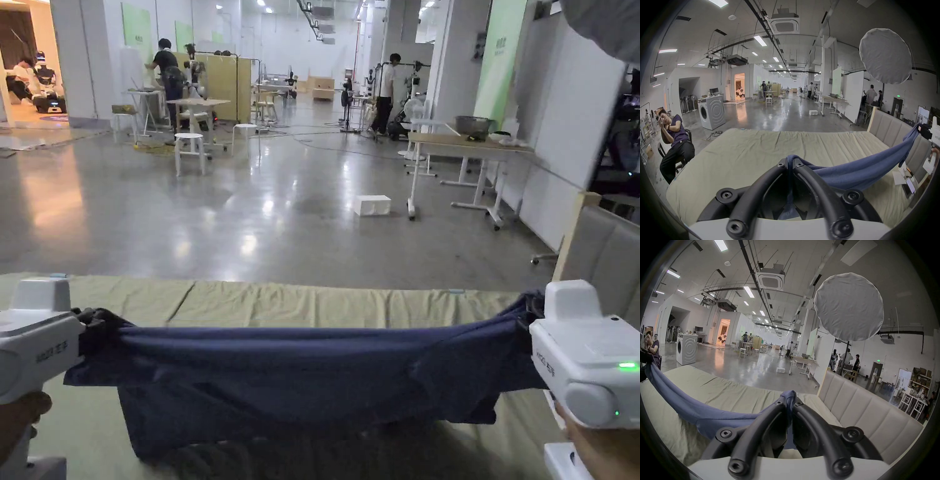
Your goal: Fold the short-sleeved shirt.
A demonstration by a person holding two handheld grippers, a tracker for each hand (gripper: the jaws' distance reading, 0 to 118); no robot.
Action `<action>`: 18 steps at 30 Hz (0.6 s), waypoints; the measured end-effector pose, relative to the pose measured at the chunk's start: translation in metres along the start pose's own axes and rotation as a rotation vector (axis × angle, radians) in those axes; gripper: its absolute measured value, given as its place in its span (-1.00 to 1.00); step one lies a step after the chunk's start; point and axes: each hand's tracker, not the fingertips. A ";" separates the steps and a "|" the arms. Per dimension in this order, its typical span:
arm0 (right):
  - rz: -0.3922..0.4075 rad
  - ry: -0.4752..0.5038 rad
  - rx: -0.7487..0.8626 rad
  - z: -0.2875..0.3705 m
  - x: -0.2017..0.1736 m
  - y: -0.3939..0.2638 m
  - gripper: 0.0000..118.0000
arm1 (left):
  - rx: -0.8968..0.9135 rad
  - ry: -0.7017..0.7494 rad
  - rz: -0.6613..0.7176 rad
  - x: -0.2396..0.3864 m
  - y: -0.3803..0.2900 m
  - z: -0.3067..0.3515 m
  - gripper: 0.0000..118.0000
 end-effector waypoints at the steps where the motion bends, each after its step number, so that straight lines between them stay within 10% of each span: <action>1: 0.002 0.006 -0.013 0.012 -0.001 -0.006 -0.92 | -0.010 -0.008 0.000 -0.001 -0.010 0.009 -0.92; 18: -0.030 0.170 -0.433 0.121 -0.020 -0.152 -0.92 | -0.328 0.001 0.126 -0.004 -0.191 0.081 -0.92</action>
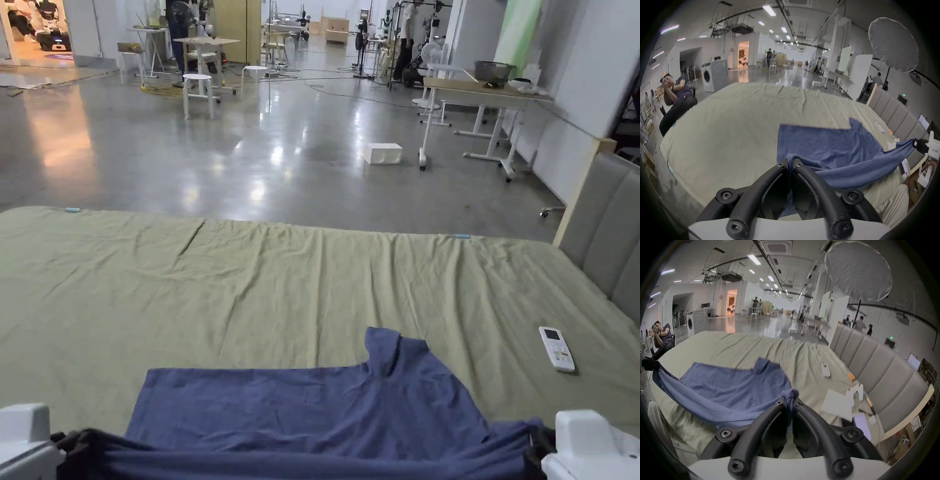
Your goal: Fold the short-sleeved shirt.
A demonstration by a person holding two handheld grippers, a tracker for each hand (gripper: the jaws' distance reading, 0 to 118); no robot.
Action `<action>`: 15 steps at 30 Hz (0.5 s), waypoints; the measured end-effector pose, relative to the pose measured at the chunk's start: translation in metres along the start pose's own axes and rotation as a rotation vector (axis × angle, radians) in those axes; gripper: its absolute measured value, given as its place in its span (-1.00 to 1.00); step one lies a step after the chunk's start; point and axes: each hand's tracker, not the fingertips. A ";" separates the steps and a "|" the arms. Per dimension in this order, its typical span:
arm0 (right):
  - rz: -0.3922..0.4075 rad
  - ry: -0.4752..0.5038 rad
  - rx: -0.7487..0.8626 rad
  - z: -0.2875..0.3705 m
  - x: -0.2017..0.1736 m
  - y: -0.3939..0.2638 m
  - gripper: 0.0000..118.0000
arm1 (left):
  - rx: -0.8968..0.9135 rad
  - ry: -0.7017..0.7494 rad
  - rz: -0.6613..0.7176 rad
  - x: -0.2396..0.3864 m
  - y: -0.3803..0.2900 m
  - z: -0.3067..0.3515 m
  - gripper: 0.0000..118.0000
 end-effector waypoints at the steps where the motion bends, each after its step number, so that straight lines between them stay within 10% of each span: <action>1: 0.002 0.003 -0.031 -0.002 -0.001 -0.010 -0.92 | -0.032 0.001 0.000 -0.001 -0.010 -0.002 -0.92; 15: -0.013 0.014 -0.404 -0.071 -0.019 -0.092 -0.91 | -0.338 0.047 -0.010 0.001 -0.071 -0.080 -0.92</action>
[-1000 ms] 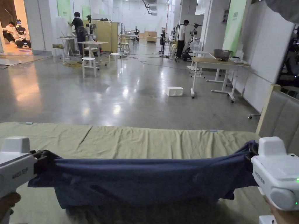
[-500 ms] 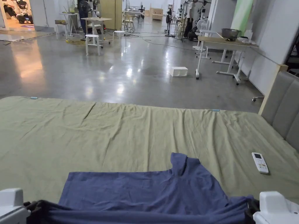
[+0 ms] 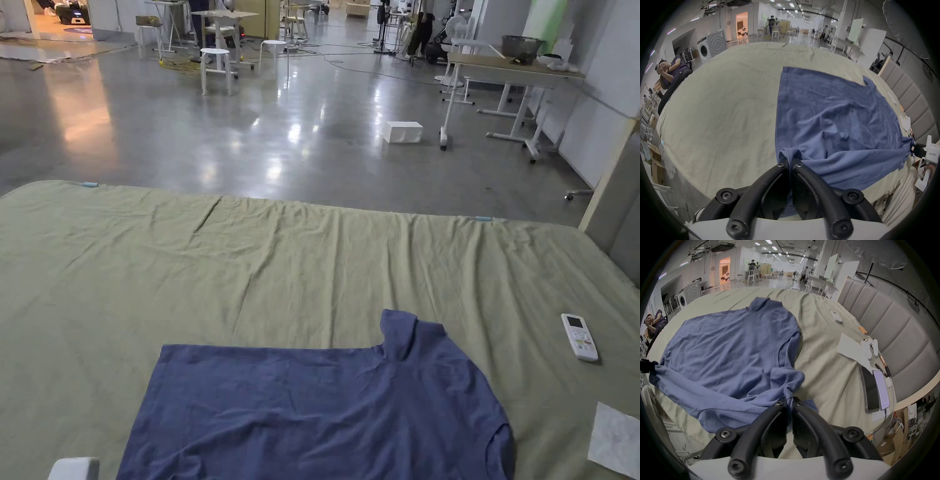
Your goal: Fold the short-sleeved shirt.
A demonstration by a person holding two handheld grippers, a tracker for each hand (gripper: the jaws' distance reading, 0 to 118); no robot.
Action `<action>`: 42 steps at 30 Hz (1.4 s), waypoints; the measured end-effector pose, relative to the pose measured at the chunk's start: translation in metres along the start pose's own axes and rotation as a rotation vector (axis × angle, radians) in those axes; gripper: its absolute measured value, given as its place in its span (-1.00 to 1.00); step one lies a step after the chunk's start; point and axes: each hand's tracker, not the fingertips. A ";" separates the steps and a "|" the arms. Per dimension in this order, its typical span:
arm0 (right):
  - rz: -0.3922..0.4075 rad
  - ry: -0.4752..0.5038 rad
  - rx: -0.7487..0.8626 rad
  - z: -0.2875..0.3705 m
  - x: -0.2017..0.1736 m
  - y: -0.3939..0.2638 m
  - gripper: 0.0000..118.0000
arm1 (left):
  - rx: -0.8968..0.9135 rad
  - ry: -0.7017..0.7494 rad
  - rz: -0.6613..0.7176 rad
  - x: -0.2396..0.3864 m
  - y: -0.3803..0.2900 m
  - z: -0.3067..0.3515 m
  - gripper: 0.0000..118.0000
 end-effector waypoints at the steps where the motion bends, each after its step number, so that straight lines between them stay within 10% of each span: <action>1: -0.002 0.001 -0.010 -0.003 -0.002 0.000 -0.90 | -0.010 0.010 0.000 0.002 -0.002 -0.003 -0.92; 5: 0.008 0.005 -0.006 -0.001 -0.005 0.000 -0.63 | 0.008 0.036 -0.015 0.001 -0.008 -0.002 -0.80; 8: -0.007 0.014 0.077 0.016 -0.005 0.008 0.12 | 0.084 0.049 -0.027 0.002 -0.004 0.010 0.02; 10: -0.026 0.014 0.165 0.027 -0.009 0.017 0.37 | 0.170 0.022 -0.023 0.005 0.004 0.024 0.17; 18: -0.088 0.006 0.572 0.067 -0.040 0.069 0.46 | 0.555 0.012 -0.079 0.053 0.050 0.075 0.20; 21: -0.088 0.010 0.682 0.078 -0.056 0.086 0.27 | 0.675 0.060 -0.098 0.073 0.063 0.085 0.19; 24: -0.060 0.000 0.791 0.088 -0.069 0.100 -0.33 | 0.762 0.077 -0.105 0.086 0.072 0.095 0.03; 27: -0.056 -0.066 0.879 0.096 -0.079 0.109 -0.86 | 0.815 0.055 -0.104 0.095 0.079 0.101 -0.77; 42: -0.090 0.011 0.911 0.062 -0.085 0.145 -1.00 | 0.772 0.053 -0.124 0.090 0.110 0.072 -1.00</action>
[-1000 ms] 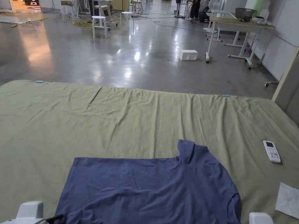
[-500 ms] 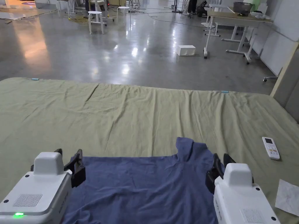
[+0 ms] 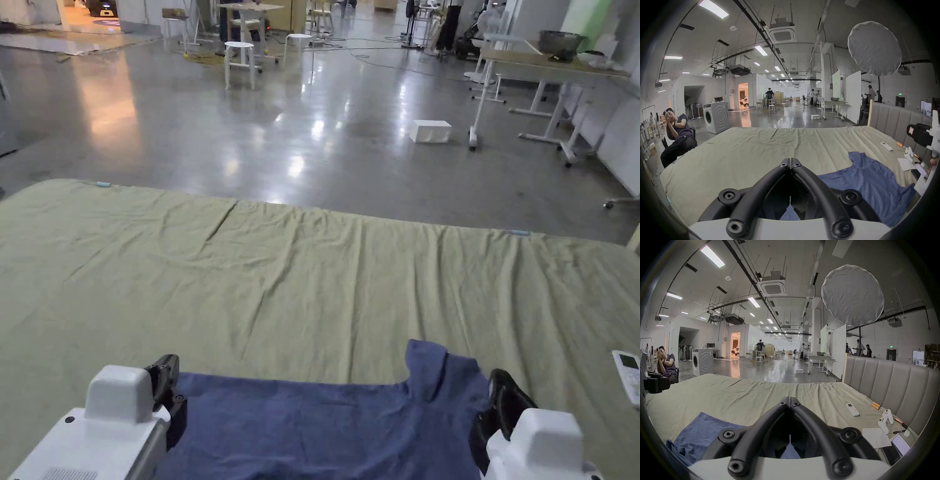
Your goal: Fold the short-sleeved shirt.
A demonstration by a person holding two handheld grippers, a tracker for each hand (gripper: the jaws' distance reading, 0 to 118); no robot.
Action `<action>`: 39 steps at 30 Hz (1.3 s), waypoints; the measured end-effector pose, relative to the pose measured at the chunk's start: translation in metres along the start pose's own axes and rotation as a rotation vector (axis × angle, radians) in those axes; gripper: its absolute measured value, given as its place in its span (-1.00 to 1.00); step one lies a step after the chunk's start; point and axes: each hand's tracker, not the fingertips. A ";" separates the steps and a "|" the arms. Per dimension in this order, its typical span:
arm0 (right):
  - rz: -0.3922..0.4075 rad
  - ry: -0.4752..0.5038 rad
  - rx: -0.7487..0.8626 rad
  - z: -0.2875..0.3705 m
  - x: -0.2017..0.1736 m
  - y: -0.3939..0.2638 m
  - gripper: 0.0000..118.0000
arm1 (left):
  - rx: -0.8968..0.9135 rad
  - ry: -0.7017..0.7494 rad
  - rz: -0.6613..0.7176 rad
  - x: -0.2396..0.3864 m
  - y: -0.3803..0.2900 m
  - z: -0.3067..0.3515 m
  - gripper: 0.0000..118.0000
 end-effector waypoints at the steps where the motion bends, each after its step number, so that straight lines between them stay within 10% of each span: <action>1: 0.001 0.000 -0.005 -0.005 0.000 -0.002 -1.00 | -0.015 0.005 0.001 -0.003 -0.001 -0.008 -1.00; 17: 0.044 -0.001 -0.208 -0.056 0.022 -0.060 -1.00 | -0.632 0.038 0.187 -0.095 -0.059 -0.240 -0.77; 20: 0.049 -0.012 -0.243 -0.059 0.029 -0.069 -1.00 | -0.626 0.028 0.196 -0.097 -0.059 -0.257 0.28; 22: 0.054 -0.020 -0.262 -0.060 0.033 -0.074 -1.00 | -0.628 0.034 0.189 -0.096 -0.060 -0.267 0.54; 28: 0.056 -0.032 -0.311 -0.061 0.040 -0.087 -1.00 | -0.734 0.027 0.122 -0.088 -0.076 -0.286 0.49; 34: 0.064 -0.026 -0.337 -0.059 0.039 -0.094 -1.00 | -0.769 0.039 0.028 -0.069 -0.091 -0.287 -0.22; 36: 0.063 -0.027 -0.341 -0.059 0.039 -0.095 -1.00 | -0.755 -0.003 0.007 -0.065 -0.090 -0.285 -0.81; 39: 0.064 -0.032 -0.351 -0.062 0.039 -0.097 -1.00 | -0.759 -0.008 -0.028 -0.052 -0.093 -0.287 -0.92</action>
